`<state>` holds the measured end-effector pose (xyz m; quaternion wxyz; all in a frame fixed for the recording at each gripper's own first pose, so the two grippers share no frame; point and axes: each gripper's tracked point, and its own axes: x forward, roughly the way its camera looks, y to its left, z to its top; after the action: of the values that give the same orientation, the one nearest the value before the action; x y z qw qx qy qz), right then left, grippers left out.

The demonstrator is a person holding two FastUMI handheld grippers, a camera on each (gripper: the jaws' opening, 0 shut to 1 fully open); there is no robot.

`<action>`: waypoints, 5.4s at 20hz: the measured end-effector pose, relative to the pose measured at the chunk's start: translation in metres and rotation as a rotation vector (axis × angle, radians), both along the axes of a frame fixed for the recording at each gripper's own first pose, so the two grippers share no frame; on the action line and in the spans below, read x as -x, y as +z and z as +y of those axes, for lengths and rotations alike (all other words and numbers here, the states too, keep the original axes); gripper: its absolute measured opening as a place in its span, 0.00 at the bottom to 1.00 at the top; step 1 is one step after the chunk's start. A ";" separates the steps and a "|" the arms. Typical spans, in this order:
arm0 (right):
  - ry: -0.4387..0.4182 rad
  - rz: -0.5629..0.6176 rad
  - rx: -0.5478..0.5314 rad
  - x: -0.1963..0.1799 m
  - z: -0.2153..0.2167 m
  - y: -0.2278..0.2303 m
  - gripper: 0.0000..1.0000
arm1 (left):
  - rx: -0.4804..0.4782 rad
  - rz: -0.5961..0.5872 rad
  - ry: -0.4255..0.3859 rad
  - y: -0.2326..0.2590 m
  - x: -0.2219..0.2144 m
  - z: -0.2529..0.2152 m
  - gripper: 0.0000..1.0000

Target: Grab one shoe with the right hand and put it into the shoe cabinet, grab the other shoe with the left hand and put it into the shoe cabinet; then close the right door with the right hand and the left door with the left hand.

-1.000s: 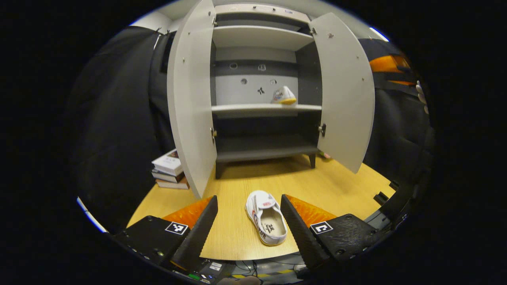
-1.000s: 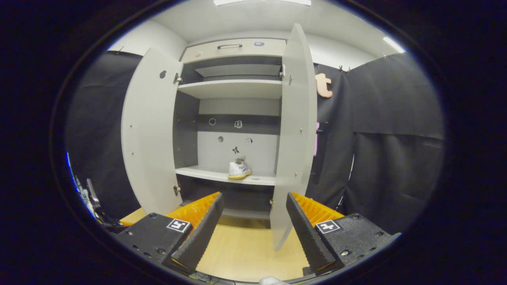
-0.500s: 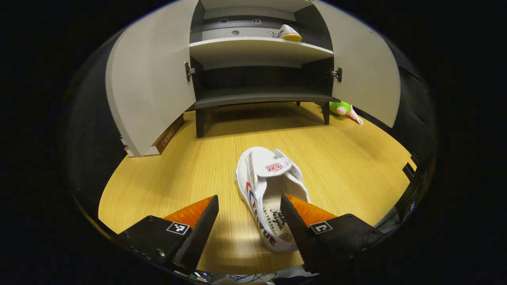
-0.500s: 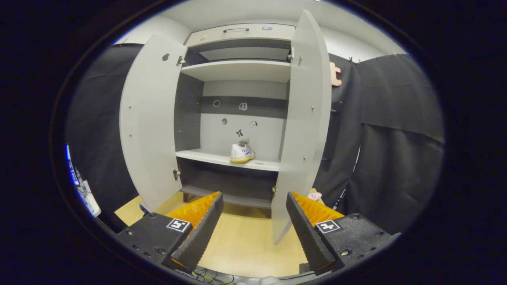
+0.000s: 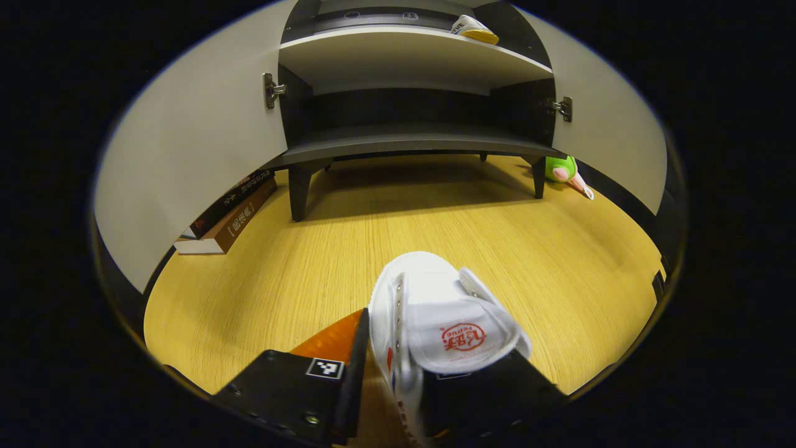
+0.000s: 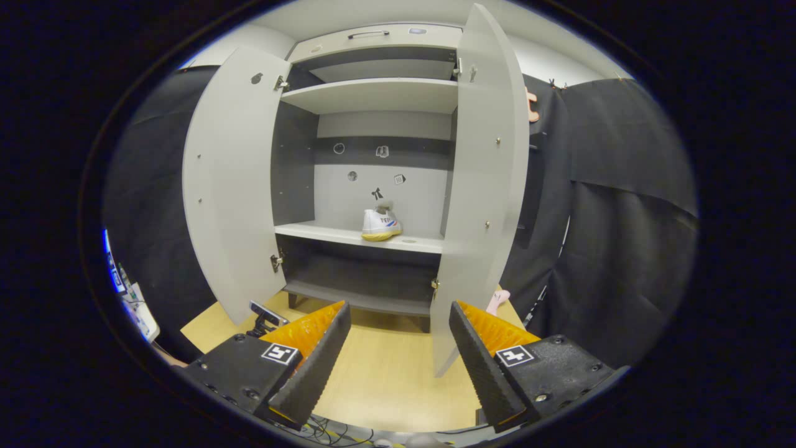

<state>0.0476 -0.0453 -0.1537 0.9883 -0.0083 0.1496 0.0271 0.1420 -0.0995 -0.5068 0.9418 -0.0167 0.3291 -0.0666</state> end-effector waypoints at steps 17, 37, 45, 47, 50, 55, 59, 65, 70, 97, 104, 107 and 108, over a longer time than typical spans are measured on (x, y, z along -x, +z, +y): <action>0.052 -0.144 -0.046 -0.018 0.013 0.050 1.00 | -0.001 -0.172 0.125 0.206 0.029 0.048 0.16; 0.283 -0.168 -0.105 -0.055 0.033 0.057 1.00 | -0.031 -0.433 0.208 0.455 -0.264 0.039 0.16; 0.309 -0.133 -0.087 -0.060 0.039 0.053 1.00 | -0.089 -0.205 0.149 0.381 -0.373 0.017 0.15; 0.313 -0.122 -0.084 -0.059 0.040 0.050 1.00 | -0.113 -0.109 0.137 0.349 -0.378 0.018 0.16; 0.318 -0.111 -0.088 -0.058 0.043 0.049 1.00 | -0.138 0.021 0.143 0.319 -0.379 0.026 0.17; 0.310 -0.106 -0.102 -0.060 0.044 0.051 1.00 | -0.078 0.050 0.069 0.321 -0.372 0.017 0.30; 0.288 -0.125 -0.099 -0.062 0.041 0.059 1.00 | -0.061 -0.003 0.083 0.335 -0.363 0.025 0.74; 0.241 -0.153 -0.101 -0.063 0.039 0.073 1.00 | -0.009 -0.091 0.119 0.365 -0.340 0.039 0.97; 0.202 -0.195 -0.096 -0.056 0.038 0.091 1.00 | 0.006 -0.198 0.146 0.406 -0.307 0.047 0.97; -0.029 -0.316 -0.059 0.041 0.000 0.138 1.00 | -0.066 -0.693 0.151 0.520 0.065 0.088 0.96; -0.077 -0.300 -0.008 0.033 -0.043 0.137 1.00 | 0.021 -0.632 0.199 0.493 0.079 0.081 0.96; -0.164 -0.312 0.009 0.021 -0.096 0.141 1.00 | 0.015 -0.642 0.203 0.494 0.078 0.077 0.96; -0.197 -0.309 0.009 0.016 -0.115 0.141 1.00 | 0.019 -0.640 0.204 0.494 0.078 0.074 0.96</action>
<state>0.0320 -0.1601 -0.0127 0.9974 -0.0020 -0.0040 -0.0721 0.0638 -0.0253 -0.0130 0.9990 -0.0363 0.0126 0.0231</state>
